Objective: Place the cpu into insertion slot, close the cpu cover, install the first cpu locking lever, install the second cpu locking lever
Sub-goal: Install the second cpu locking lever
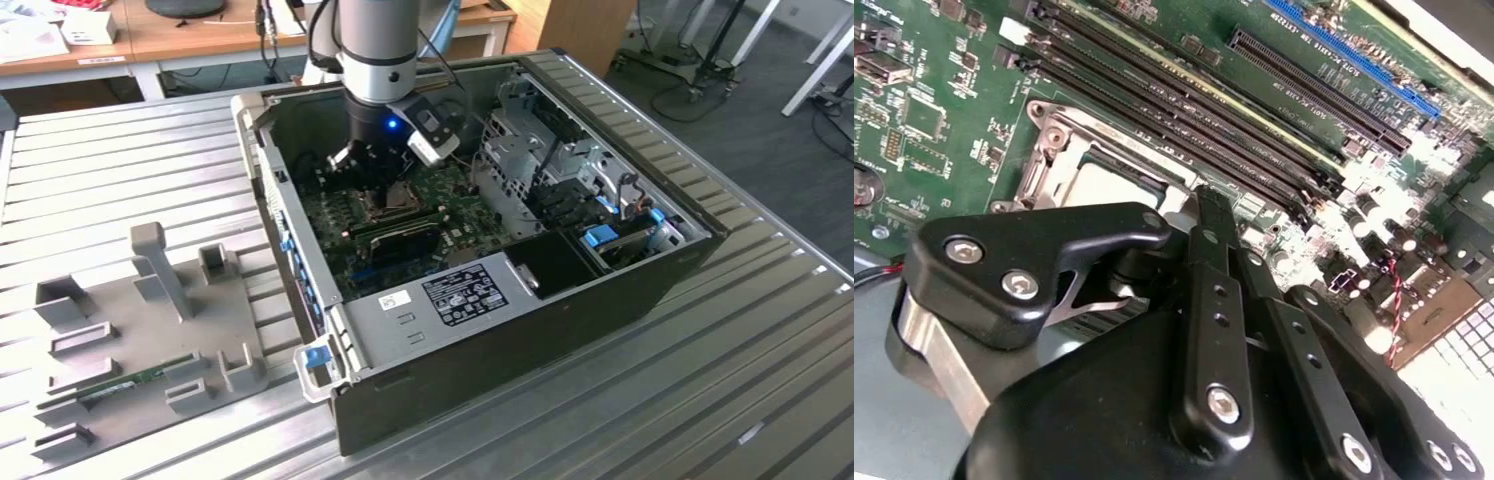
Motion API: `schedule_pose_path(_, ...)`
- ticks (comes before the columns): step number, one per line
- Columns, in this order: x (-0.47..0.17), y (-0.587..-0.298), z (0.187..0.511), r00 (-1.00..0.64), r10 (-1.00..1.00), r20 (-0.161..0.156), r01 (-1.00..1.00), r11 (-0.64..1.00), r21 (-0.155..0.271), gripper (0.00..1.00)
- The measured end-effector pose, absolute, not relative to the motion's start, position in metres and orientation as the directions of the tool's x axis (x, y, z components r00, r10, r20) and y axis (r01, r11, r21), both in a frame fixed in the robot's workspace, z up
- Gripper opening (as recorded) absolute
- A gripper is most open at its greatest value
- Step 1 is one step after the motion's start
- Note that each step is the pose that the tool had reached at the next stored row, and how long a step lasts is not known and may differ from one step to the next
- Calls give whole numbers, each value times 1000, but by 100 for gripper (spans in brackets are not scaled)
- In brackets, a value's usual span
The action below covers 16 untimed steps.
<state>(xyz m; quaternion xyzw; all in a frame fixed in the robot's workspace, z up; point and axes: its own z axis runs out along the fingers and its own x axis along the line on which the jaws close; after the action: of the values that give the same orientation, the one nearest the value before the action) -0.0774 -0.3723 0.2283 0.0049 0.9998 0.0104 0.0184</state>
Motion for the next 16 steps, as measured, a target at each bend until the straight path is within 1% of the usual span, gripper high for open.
schedule_pose_path(16, -85, -372, 212, -999, 10, -38, 9, 1000, 21, 10)
